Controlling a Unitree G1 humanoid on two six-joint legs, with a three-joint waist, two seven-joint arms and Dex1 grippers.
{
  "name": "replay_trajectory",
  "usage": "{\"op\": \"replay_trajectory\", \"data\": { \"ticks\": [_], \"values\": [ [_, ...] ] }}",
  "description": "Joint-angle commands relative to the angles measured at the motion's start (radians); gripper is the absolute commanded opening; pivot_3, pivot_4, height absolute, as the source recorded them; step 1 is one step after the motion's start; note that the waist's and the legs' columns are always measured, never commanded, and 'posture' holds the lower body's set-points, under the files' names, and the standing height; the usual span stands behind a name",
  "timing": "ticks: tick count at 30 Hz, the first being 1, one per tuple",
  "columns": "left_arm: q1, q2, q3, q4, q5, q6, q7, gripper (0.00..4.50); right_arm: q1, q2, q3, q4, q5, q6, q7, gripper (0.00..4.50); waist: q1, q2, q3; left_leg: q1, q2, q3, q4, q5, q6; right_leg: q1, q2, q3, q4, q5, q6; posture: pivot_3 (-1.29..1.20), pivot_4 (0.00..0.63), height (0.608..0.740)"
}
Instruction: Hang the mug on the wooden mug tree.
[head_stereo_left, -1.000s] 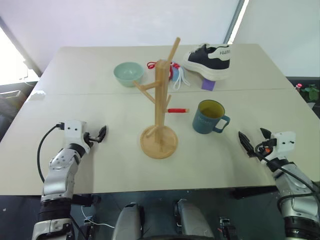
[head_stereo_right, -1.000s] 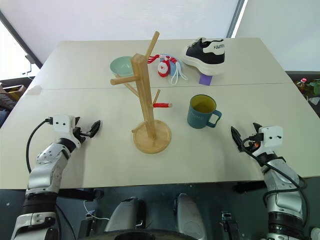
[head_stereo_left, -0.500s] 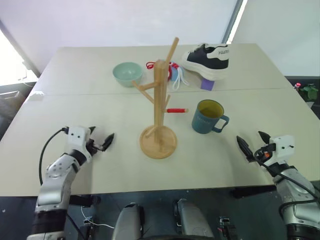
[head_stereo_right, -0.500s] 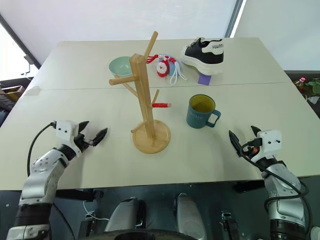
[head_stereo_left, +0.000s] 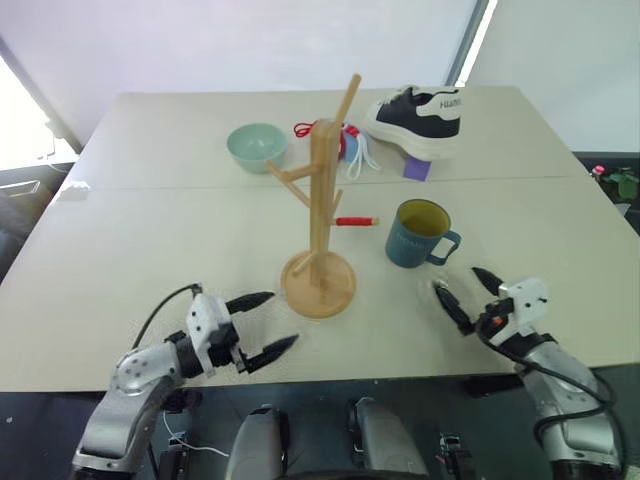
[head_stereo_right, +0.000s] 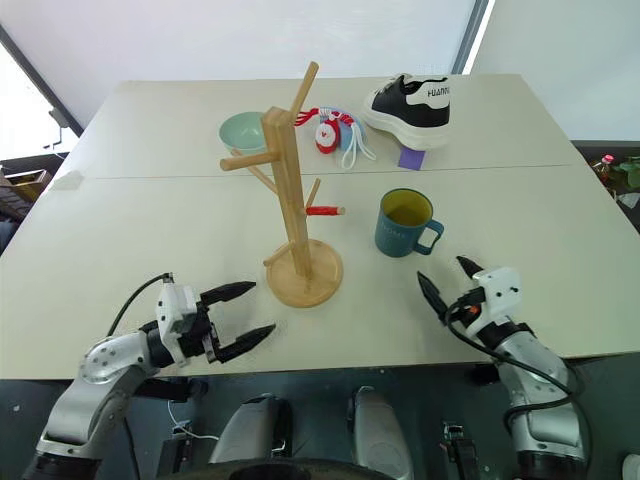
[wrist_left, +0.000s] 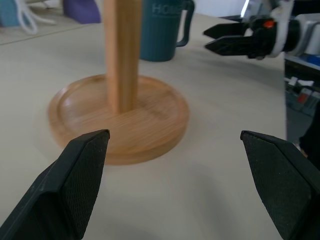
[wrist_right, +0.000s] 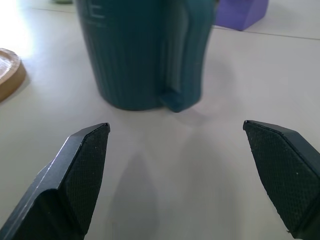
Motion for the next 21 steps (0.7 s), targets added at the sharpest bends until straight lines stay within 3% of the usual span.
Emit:
{"op": "replay_trajectory", "data": {
  "ticks": [1,14,21],
  "values": [
    [0.0,0.01,-0.01,-0.032,-0.011,-0.027,-0.018,4.5,-0.01,0.001,-0.005,-0.051,-0.005,-0.024,-0.01,4.44,0.0,0.0,0.0,0.0,0.0,0.0,0.0,0.0,0.0,0.0,0.0,0.0,0.0,0.0,0.0,0.0,0.15,0.74],
    [-0.042,-0.019,-0.04,0.066,0.009,-0.109,-0.05,4.5,-0.131,0.075,-0.035,0.033,-0.058,-0.071,-0.19,4.44,-0.001,0.0,0.0,-0.002,0.0,0.0,0.001,0.0,0.0,-0.001,0.007,-0.001,0.0,0.0,0.0,0.0,0.15,0.74],
    [-0.02,-0.021,-0.046,0.059,0.014,-0.141,-0.035,4.5,-0.167,0.104,-0.013,0.082,-0.082,-0.088,-0.218,4.44,-0.002,0.0,0.0,-0.002,0.0,0.0,0.001,0.0,0.0,-0.001,0.007,0.0,0.001,0.0,0.0,0.0,0.15,0.74]
  ]
}}
